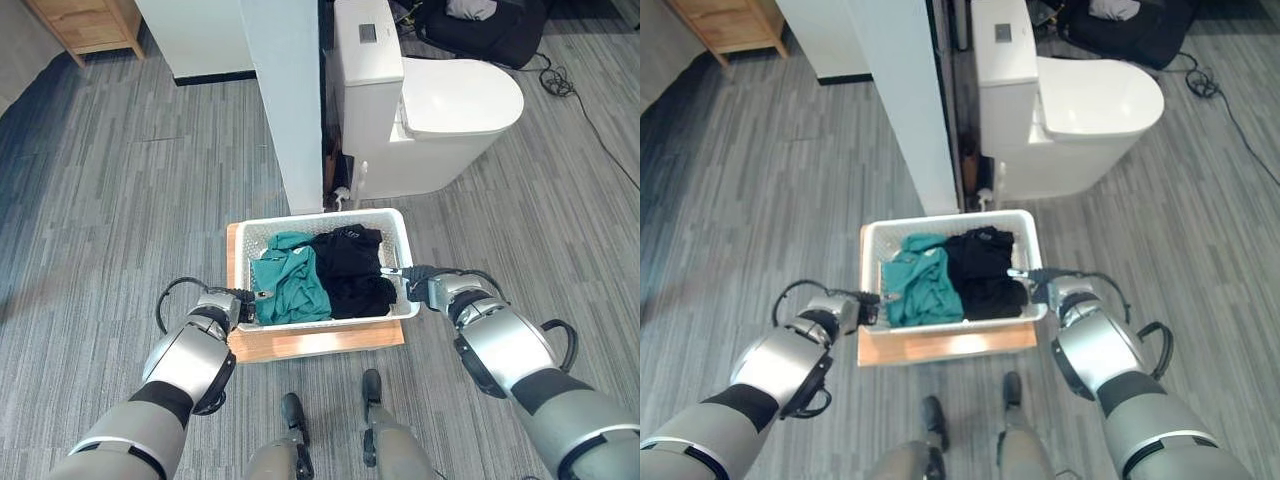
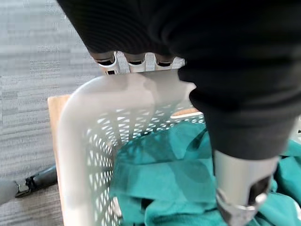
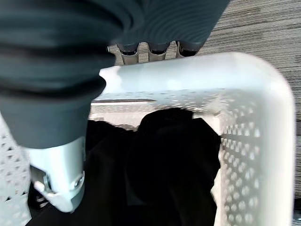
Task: Grab the laundry basket,head to the washer,open it,put in the laundry and shut it.
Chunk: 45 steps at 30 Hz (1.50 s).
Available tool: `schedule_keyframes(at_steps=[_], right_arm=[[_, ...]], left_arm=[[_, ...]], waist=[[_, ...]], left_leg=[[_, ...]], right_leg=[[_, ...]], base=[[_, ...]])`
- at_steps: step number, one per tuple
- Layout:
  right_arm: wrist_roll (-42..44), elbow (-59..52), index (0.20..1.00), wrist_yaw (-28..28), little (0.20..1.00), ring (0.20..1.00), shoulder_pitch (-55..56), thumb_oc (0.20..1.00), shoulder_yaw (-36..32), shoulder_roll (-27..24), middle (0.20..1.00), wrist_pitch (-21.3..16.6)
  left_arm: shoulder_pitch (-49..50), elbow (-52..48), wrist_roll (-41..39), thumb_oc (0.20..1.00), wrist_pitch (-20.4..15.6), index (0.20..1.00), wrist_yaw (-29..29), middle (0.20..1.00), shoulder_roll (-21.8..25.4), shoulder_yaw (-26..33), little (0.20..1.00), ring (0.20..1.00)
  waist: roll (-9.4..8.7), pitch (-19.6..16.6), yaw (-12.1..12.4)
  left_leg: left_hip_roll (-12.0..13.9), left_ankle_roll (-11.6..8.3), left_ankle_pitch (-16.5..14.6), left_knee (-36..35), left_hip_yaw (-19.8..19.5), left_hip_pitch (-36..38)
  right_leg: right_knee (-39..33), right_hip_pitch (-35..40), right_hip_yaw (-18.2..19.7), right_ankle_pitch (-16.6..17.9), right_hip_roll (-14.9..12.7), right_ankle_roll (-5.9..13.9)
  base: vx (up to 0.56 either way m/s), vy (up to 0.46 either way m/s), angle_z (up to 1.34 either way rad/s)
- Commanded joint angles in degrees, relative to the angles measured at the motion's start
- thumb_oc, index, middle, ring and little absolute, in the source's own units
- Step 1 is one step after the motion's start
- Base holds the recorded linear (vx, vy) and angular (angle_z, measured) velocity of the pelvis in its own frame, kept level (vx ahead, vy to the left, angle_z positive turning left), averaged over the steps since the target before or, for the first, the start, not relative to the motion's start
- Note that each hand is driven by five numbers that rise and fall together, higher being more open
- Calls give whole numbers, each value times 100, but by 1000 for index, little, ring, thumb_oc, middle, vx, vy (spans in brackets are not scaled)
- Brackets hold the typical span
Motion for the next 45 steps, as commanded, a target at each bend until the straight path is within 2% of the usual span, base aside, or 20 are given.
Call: schedule_keyframes(at_steps=[1,11,25,33,36,45], right_arm=[[43,450,1000,-13,1000,1000,-981,1000,91,236,1000,-195],[514,234,1000,-187,1000,1000,-1191,1000,54,91,1000,-508],[733,305,1000,-119,1000,1000,-1566,1000,186,126,1000,-443],[691,320,1000,-204,1000,1000,-1757,1000,263,130,1000,-473],[515,259,1000,-292,1000,1000,-1792,1000,379,129,1000,-543],[52,321,1000,-293,1000,1000,-1947,1000,594,42,1000,-558]], left_arm=[[-1043,555,-248,1000,-211,1000,134,1000,39,-4,1000,1000],[-1412,415,-337,1000,-573,1000,316,1000,40,-3,1000,1000],[-1863,492,-313,1000,-595,1000,389,1000,85,-221,1000,1000],[-2130,443,79,1000,-679,1000,553,1000,148,-509,1000,1000],[-2256,404,584,1000,-706,1000,724,1000,227,-786,1000,1000],[-2281,410,498,1000,-733,1000,691,1000,191,-733,1000,1000]], waist=[[125,452,-154],[36,588,-160],[59,624,-183],[39,641,-192],[32,684,-201],[-11,769,-200]], left_leg=[[99,-47,156,-178,2,-20],[134,-101,279,-178,-90,-348],[124,-133,289,-178,-127,-441],[117,-128,328,-178,-133,-495],[125,-134,318,-178,-138,-491],[132,-127,384,-178,-185,-603]], right_leg=[[-14,205,-3,-221,-30,357],[-14,-56,-57,-147,-35,362],[-14,-119,-78,-90,-66,385],[-14,-168,-95,-53,-71,389],[-14,-158,-95,-55,-74,403],[-14,-224,-117,-18,-81,396]], base=[[0,0,0],[-10,-7,2],[-1,1,0],[0,1,0],[1,3,1],[1,0,0]])
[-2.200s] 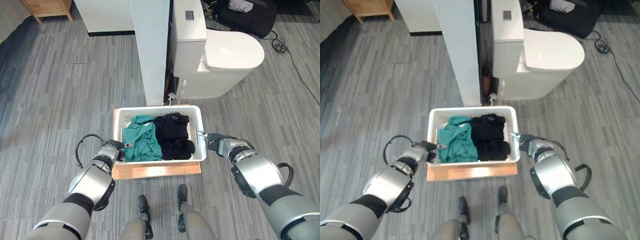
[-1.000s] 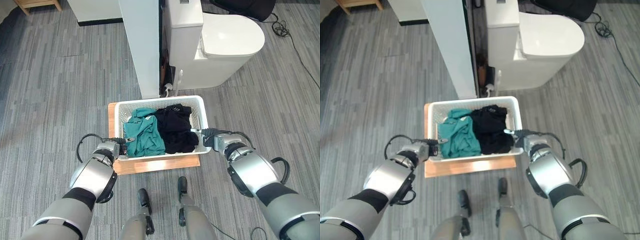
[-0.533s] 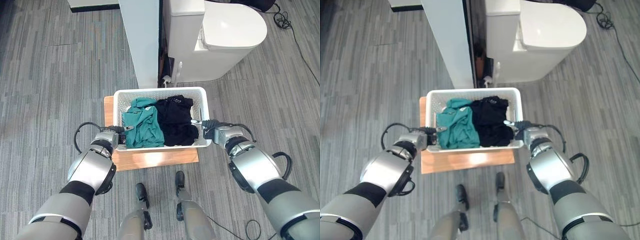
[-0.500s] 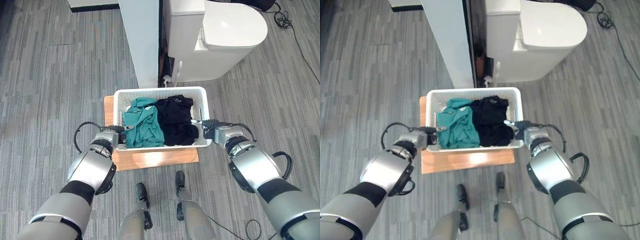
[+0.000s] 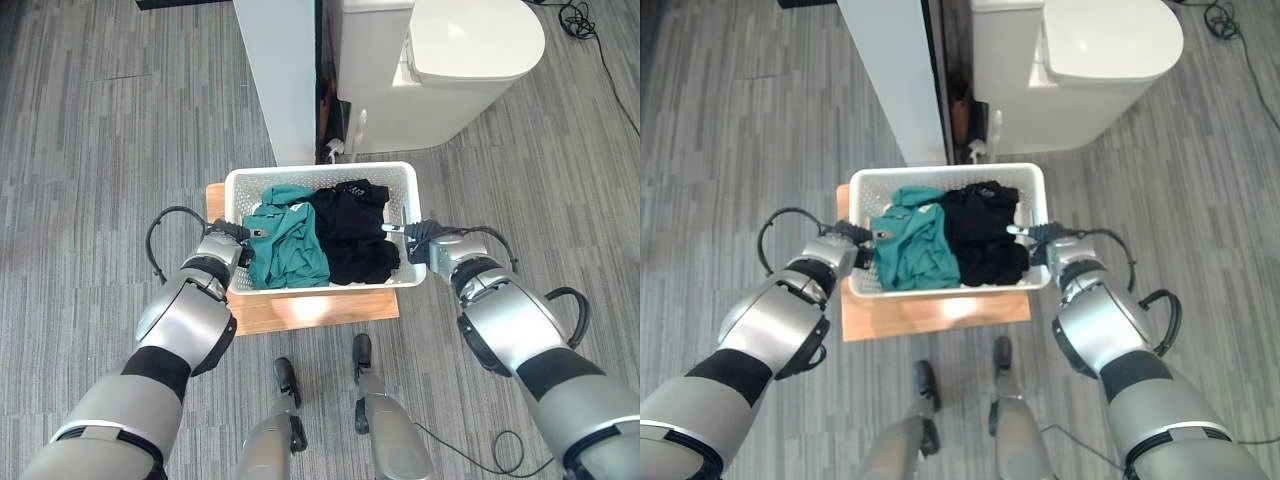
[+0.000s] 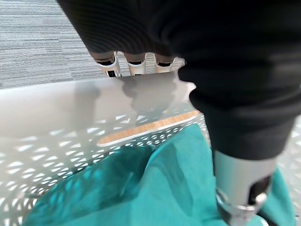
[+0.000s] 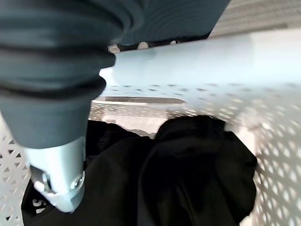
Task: Grab the laundry basket,head to the washer,open it,put in the laundry and shut it.
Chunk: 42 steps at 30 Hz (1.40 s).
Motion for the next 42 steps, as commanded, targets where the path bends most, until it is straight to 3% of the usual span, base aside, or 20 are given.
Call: schedule_keyframes(at_steps=[1,8,9,10,11,22,27,31,36,37,38,39,42], right_arm=[[-109,521,1000,40,1000,1000,-1012,1000,6,206,1000,-244],[12,453,1000,25,1000,1000,-1007,1000,-60,39,1000,-350],[51,434,1000,-4,1000,1000,-1002,1000,-77,31,1000,-387],[99,388,1000,-15,1000,1000,-999,1000,-92,23,1000,-419],[172,272,200,27,200,200,-961,200,-85,25,200,-470],[1387,-386,200,289,200,200,-127,200,-493,46,200,-845],[2856,-518,200,599,200,200,475,200,-1110,46,200,-551],[3468,-622,200,679,200,200,841,200,-1493,55,200,-447],[2966,-609,200,694,200,200,1247,200,-1478,115,200,-380],[-242,-380,200,121,200,200,883,200,-376,245,200,-705],[-914,-439,200,39,200,200,965,200,55,302,200,-760],[-121,-391,200,266,200,200,1286,200,-274,303,200,-556],[489,-449,200,747,200,200,1635,200,-617,334,200,-310]], left_arm=[[-910,419,43,1000,-197,1000,17,1000,-30,-105,1000,1000],[-879,353,91,1000,-284,1000,63,1000,-238,-27,1000,1000],[-858,323,72,341,-303,341,51,341,-269,-19,341,341],[-804,310,56,200,-304,200,-11,200,-278,-7,200,200],[-698,290,67,200,-311,200,-108,200,-305,0,200,200],[-36,139,292,200,-462,200,-190,200,-734,146,200,200],[321,207,179,200,-378,200,-514,200,-835,233,200,200],[541,213,35,200,-369,200,-620,200,-846,357,200,200],[963,283,38,200,-272,200,-786,200,-927,439,200,200],[1113,228,179,200,-190,200,-797,200,-942,307,200,200],[1267,142,358,200,-233,200,-769,200,-1013,174,200,200],[1386,139,608,200,-250,200,-716,200,-1097,48,200,200],[1537,161,716,200,-177,200,-886,200,-1056,175,200,200]], waist=[[117,346,-6],[101,404,32],[100,407,31],[97,412,30],[92,412,25],[126,354,5],[171,295,0],[193,193,19],[211,52,33],[214,18,28],[220,0,36],[223,-49,13],[223,-172,3]], left_leg=[[136,-118,184,-74,-45,9],[128,-123,194,-74,-107,-96],[130,-127,203,-74,-120,-119],[136,-130,205,-74,-126,-127],[138,-126,201,-74,-140,-140],[128,-103,180,-74,-189,-50],[140,-114,112,-74,-177,147],[148,-116,114,-74,-187,276],[152,-108,78,-74,-145,496],[154,-103,97,-74,-121,589],[160,-99,89,-74,-113,641],[158,-92,89,-74,-108,703],[146,-76,53,-74,-97,810]], right_leg=[[-15,365,6,-134,-68,405],[-15,287,-12,-129,-64,407],[-15,270,-7,-125,-62,406],[-15,263,-2,-128,-61,406],[-15,251,15,-125,-56,404],[-4,329,73,-170,-35,356],[27,521,71,-284,4,325],[107,655,39,-354,15,294],[235,828,18,-450,16,280],[288,897,13,-458,19,274],[304,954,-12,-485,16,263],[321,1005,1,-499,22,259],[333,1102,-20,-544,15,262]], base=[[0,-2,3],[4,2,1],[0,0,0],[0,0,0],[0,0,0],[0,0,0],[3,-12,-1],[4,-19,2],[6,-2,7],[-16,-15,4],[0,0,0],[0,0,0],[28,-4,9]])
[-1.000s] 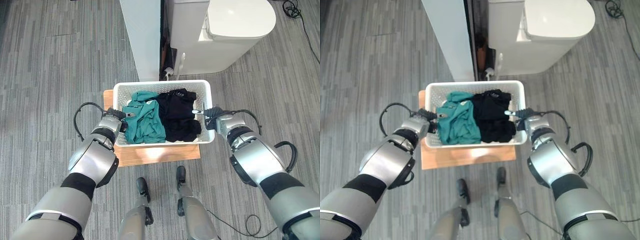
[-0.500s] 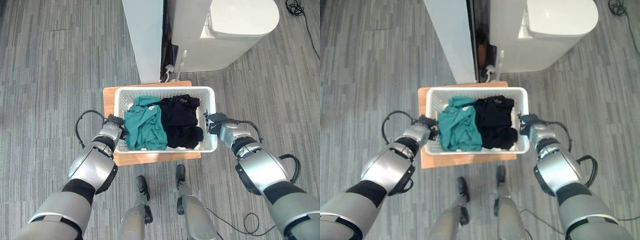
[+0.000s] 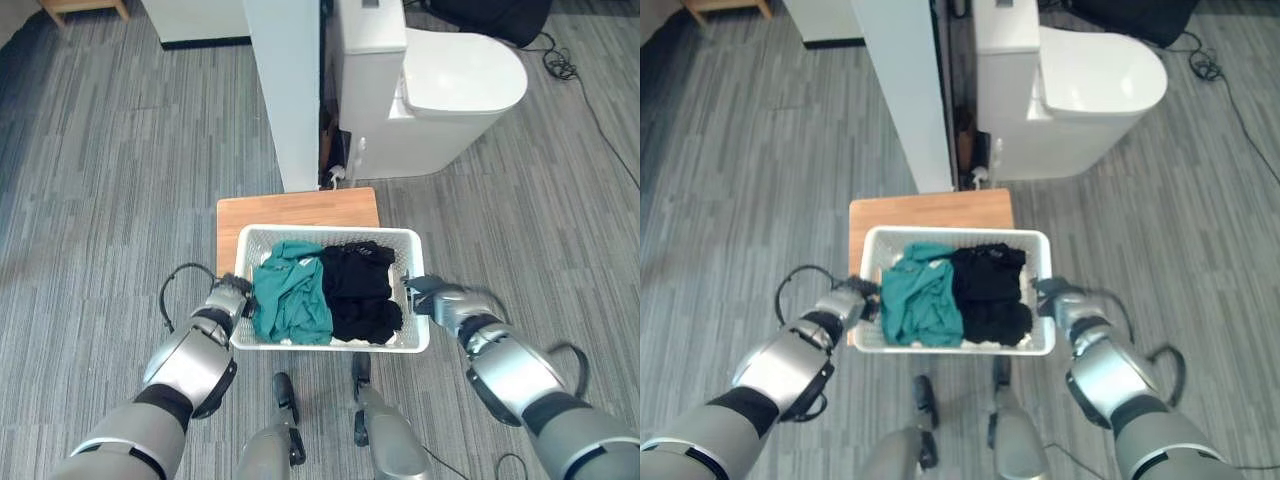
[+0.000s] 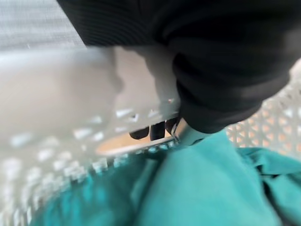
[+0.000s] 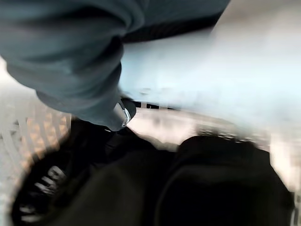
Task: Grab the laundry basket,head to the washer,open it,put in the laundry and shut it.
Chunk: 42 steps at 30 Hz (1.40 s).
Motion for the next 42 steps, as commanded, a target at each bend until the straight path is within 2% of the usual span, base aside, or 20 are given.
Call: schedule_keyframes(at_steps=[1,4,9,13,16,19,20,21,22,25,26,27,28,29,30,32,34,35,41,42], right_arm=[[84,660,200,581,200,200,-370,200,-276,469,200,40],[161,703,200,787,200,200,52,200,-651,252,200,169],[51,897,200,762,200,200,435,200,-1051,-78,200,260],[-131,909,200,794,200,200,703,200,-1137,-179,200,295],[-94,831,200,809,200,200,790,200,-1160,-184,200,290],[26,707,200,795,200,200,718,200,-1166,-136,200,273],[27,707,200,794,200,200,716,200,-1165,-135,200,273],[140,651,200,791,200,200,615,200,-1131,-65,200,288],[187,627,200,822,200,200,614,200,-1118,-21,200,307],[60,628,200,891,200,200,709,200,-1036,95,200,299],[69,645,200,895,200,200,735,200,-1042,108,200,292],[68,642,200,896,200,200,733,200,-1043,110,200,290],[85,635,200,932,200,200,796,200,-1118,121,200,272],[83,637,200,935,200,200,798,200,-1122,118,200,271],[39,627,200,941,200,200,786,200,-1126,147,200,244],[-63,572,200,980,200,200,884,200,-1131,122,200,204],[-88,560,200,998,200,200,956,200,-1137,121,200,201],[-188,540,200,1034,200,200,1116,200,-1140,104,200,181],[-382,621,200,820,200,200,1218,200,-1241,-225,200,100],[-383,623,200,818,200,200,1216,200,-1236,-223,200,98]], left_arm=[[-438,565,313,200,-10,200,-833,200,-765,22,200,200],[-179,507,396,200,21,200,-1081,200,-844,78,200,200],[115,532,617,200,115,200,-1263,200,-898,139,200,200],[318,572,916,200,200,200,-1351,200,-896,153,200,200],[391,572,999,200,226,200,-1410,200,-880,160,200,200],[376,590,950,200,232,200,-1364,200,-825,227,200,200],[375,590,950,200,233,200,-1364,200,-824,229,200,200],[339,570,799,200,239,200,-1339,200,-743,282,200,200],[343,552,755,200,247,200,-1327,200,-700,316,200,200],[317,453,1017,200,196,200,-1293,200,-700,172,200,200],[322,435,1022,200,184,200,-1312,200,-727,159,200,200],[321,432,1021,200,182,200,-1311,200,-722,159,200,200],[370,388,863,200,105,200,-1356,200,-759,290,200,200],[372,388,859,200,104,200,-1355,200,-762,284,200,200],[362,361,774,200,63,200,-1350,200,-742,355,200,200],[458,303,619,200,13,200,-1365,200,-705,558,200,200],[559,293,629,200,-3,200,-1405,200,-715,623,200,200],[788,326,720,200,1,200,-1482,200,-669,745,200,200],[1127,378,678,200,-24,200,-1513,200,-607,1039,200,200],[1129,377,676,200,-24,200,-1509,200,-607,1044,200,200]], waist=[[228,-303,63],[263,-537,53],[276,-914,39],[257,-1126,27],[240,-1128,-14],[208,-1038,-43],[207,-1042,-31],[185,-895,-5],[173,-845,33],[170,-835,232],[159,-859,268],[159,-837,272],[37,-1047,594],[36,-1048,600],[24,-1085,722],[-51,-1122,755],[-35,-1108,710],[-22,-1117,566],[116,-1196,23],[118,-1191,29]], left_leg=[[72,-35,-75,18,47,61],[28,13,-167,18,48,237],[-91,129,-375,18,76,490],[-185,225,-527,18,156,685],[-237,267,-535,18,234,691],[-279,299,-523,18,492,599],[-279,300,-524,18,506,595],[-189,318,-465,18,708,527],[-137,335,-456,18,793,523],[13,311,-400,18,1114,502],[10,274,-495,18,1119,553],[38,305,-379,18,1201,505],[73,220,-401,18,1709,532],[73,218,-400,18,1713,534],[168,214,-364,18,2033,538],[270,158,-245,21,2399,541],[315,142,-209,31,2464,571],[384,109,-186,37,2537,630],[576,-69,-66,115,2795,803],[584,-77,-65,120,2805,811]], right_leg=[[366,310,85,-555,-30,273],[345,477,55,-576,-66,308],[314,678,47,-606,-159,392],[312,789,99,-611,-230,466],[320,716,203,-495,-277,533],[285,447,361,-195,-367,667],[287,434,376,-191,-366,668],[567,184,461,-194,-353,700],[799,180,382,-332,-325,678],[1334,394,-332,-864,-398,545],[1458,537,-421,-1080,-436,583],[1448,494,-472,-992,-420,518],[1157,1118,-1515,-1100,-650,581],[1134,1129,-1516,-1086,-646,585],[1248,1192,-2088,-1029,-767,593],[1201,1081,-2248,-1105,-623,547],[1227,1047,-2140,-1161,-567,510],[1077,1052,-1851,-1279,-350,398],[588,1131,-1194,-1309,41,222],[578,1140,-1183,-1305,49,216]], base=[[0,0,0],[51,27,4],[55,58,-3],[47,96,-3],[-61,98,-4],[-119,89,-16],[-186,33,-63],[-190,8,-64],[-225,17,-81],[-88,13,-105],[-62,-12,-61],[-88,-92,-67],[-123,-104,-65],[-125,-112,-79],[-120,-91,-118],[-109,-173,-144],[-19,-154,-89],[-5,-172,-69],[29,-169,-56],[67,-234,-27]])
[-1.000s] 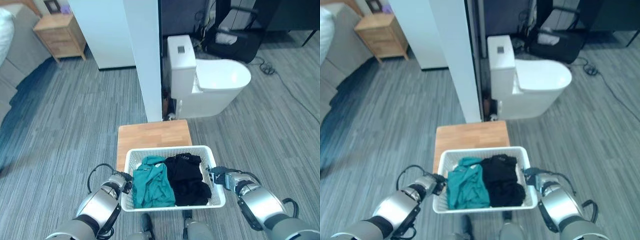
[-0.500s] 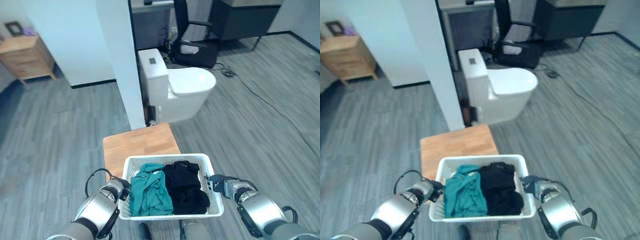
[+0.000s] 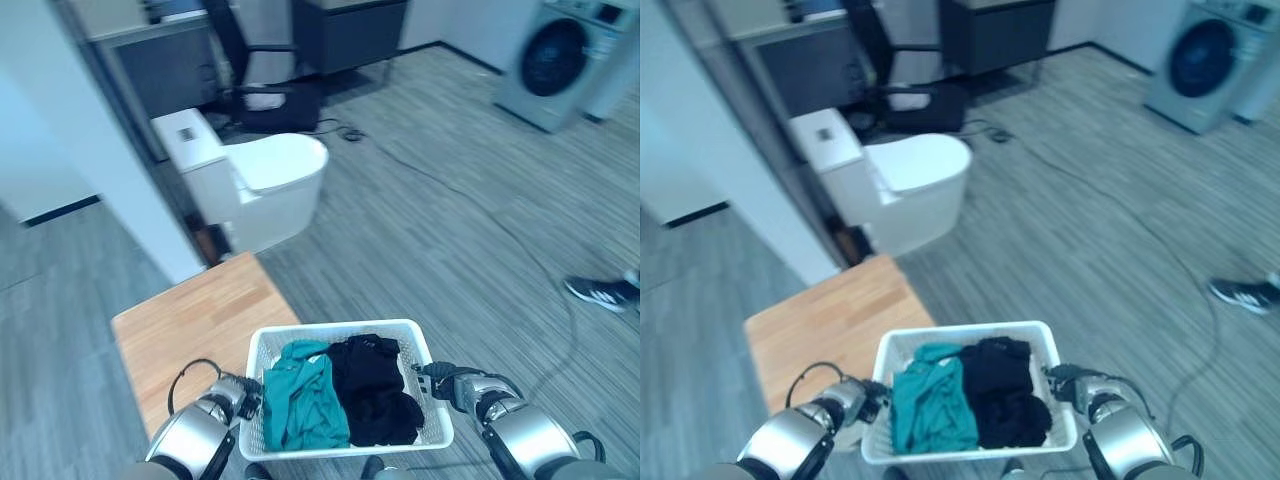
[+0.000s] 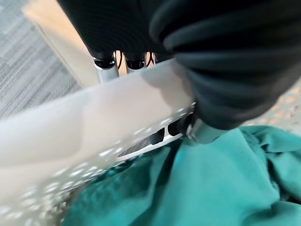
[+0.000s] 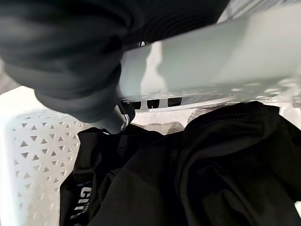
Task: Grab the laundry basket,head to the washer,open it,put in the laundry and shut it.
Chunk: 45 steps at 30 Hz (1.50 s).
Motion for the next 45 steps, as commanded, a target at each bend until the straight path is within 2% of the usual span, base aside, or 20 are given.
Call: schedule_keyframes(at_steps=[1,3,5,7,9,10,11,13,16,17,18,20,21,22,23,25,28,34,42,45], right_arm=[[318,652,200,-24,200,200,-849,200,-526,-191,200,-206],[423,665,200,-98,200,200,-867,200,-580,-209,200,-217],[577,642,200,-149,200,200,-1018,200,-430,-105,200,-221],[558,608,200,-120,200,200,-1094,200,-252,84,200,-223],[530,525,200,-126,200,200,-1083,200,-103,290,200,-256],[530,523,200,-127,200,200,-1079,200,-103,289,200,-256],[521,488,200,-125,200,200,-1073,200,-69,336,200,-248],[517,419,200,-86,200,200,-1029,200,-27,334,200,-245],[491,358,200,-63,200,200,-965,200,32,391,200,-220],[309,403,200,53,200,200,-847,200,86,550,200,-134],[309,403,200,53,200,200,-849,200,86,550,200,-134],[96,364,200,250,200,200,-692,200,108,631,200,-108],[96,363,200,250,200,200,-693,200,108,631,200,-108],[33,334,200,286,200,200,-634,200,90,649,200,-114],[-28,326,200,357,200,200,-516,200,43,643,200,-130],[-34,345,200,352,200,200,-492,200,13,644,200,-142],[-46,415,200,359,200,200,-363,200,-87,580,200,-176],[31,527,200,289,200,200,11,200,-359,327,200,-283],[195,420,200,377,200,200,132,200,-499,231,200,-354],[310,169,200,469,200,200,231,200,-424,200,200,-296]], left_arm=[[-688,440,-487,200,-298,200,-466,200,-149,468,200,200],[-701,438,-549,200,-314,200,-448,200,-162,451,200,200],[-784,458,-859,200,-396,200,-399,200,-139,362,200,200],[-746,538,-1092,200,-436,200,-341,200,-60,392,200,200],[-675,558,-1242,200,-491,200,-245,200,-47,393,200,200],[-672,557,-1242,200,-491,200,-244,200,-49,391,200,200],[-664,565,-1185,200,-496,200,-268,200,-60,342,200,200],[-630,568,-1229,200,-504,200,-244,200,-37,350,200,200],[-600,552,-1272,200,-460,200,-252,200,-25,372,200,200],[-483,524,-1248,200,-424,200,-255,200,2,521,200,200],[-484,524,-1247,200,-424,200,-255,200,2,522,200,200],[-325,491,-1221,200,-413,200,-338,200,86,652,200,200],[-326,491,-1221,200,-413,200,-338,200,86,652,200,200],[-278,495,-1199,200,-416,200,-348,200,104,700,200,200],[-255,496,-1146,200,-423,200,-338,200,143,736,200,200],[-263,509,-1126,200,-428,200,-333,200,151,734,200,200],[-255,523,-1050,200,-432,200,-305,200,170,729,200,200],[-209,553,-942,200,-547,200,-113,200,165,834,200,200],[7,545,-1220,200,-539,200,-239,200,151,1055,200,200],[14,533,-1226,200,-519,200,-351,200,217,1072,200,200]], waist=[[264,4,-97],[246,2,-163],[121,95,-18],[10,158,249],[-47,162,433],[-48,162,438],[-25,156,510],[38,145,572],[99,149,502],[146,-26,380],[150,-39,395],[119,-132,461],[123,-148,475],[108,-138,516],[108,-165,622],[98,-180,610],[92,-243,556],[-69,-381,386],[-7,-523,269],[-105,-497,162]], left_leg=[[-256,-238,92,-227,-192,-51],[-224,-262,43,-117,-218,-43],[-504,-240,-221,434,-1641,-396],[-991,-12,-374,655,-2980,-708],[-1317,63,-367,636,-3666,-955],[-1319,65,-369,631,-3661,-948],[-1501,88,-235,504,-4042,-1096],[-1598,49,47,325,-4390,-1313],[-1569,74,-46,297,-4252,-1182],[-1496,223,-195,13,-3767,-723],[-1485,218,-183,5,-3753,-739],[-1374,246,-326,-106,-3220,-416],[-1363,240,-315,-109,-3208,-436],[-1323,226,-382,-107,-3016,-318],[-1129,136,-419,-169,-2588,-166],[-1105,123,-399,-245,-2581,-92],[-1067,83,-353,-371,-2545,63],[-1097,-9,-353,-398,-2769,229],[-932,-111,-344,-439,-2727,362],[-846,-198,-411,8,-2717,186]], right_leg=[[114,-38,636,-293,312,-15],[73,-42,788,-278,362,-32],[30,-40,1479,-301,528,-155],[-9,-74,2067,-173,671,-255],[-173,-44,2683,-24,774,-227],[-177,-39,2688,-25,772,-225],[-222,10,2959,-6,857,-243],[-177,47,3267,-25,983,-277],[-59,63,3476,-140,1027,-259],[110,117,3779,-217,945,-125],[110,94,3795,-201,955,-128],[317,-1,3564,-205,807,5],[313,-26,3577,-187,817,1],[311,-94,3164,-119,646,48],[184,-225,2217,70,307,135],[127,-267,2194,144,299,160],[65,-349,1866,337,218,199],[-368,29,1968,283,377,58],[-224,88,2022,62,593,-79],[-174,96,2118,27,656,-172]], base=[[47,-162,-37],[74,-240,-61],[111,-324,-102],[104,-200,-141],[189,-105,-242],[198,-30,-190],[171,15,-90],[235,37,-82],[195,124,-113],[258,208,-135],[335,252,-148],[160,80,-152],[118,39,-159],[31,-58,-161],[36,-55,-121],[38,-56,-126],[73,-57,-10],[50,-107,35],[45,-130,2],[21,-184,-4]])
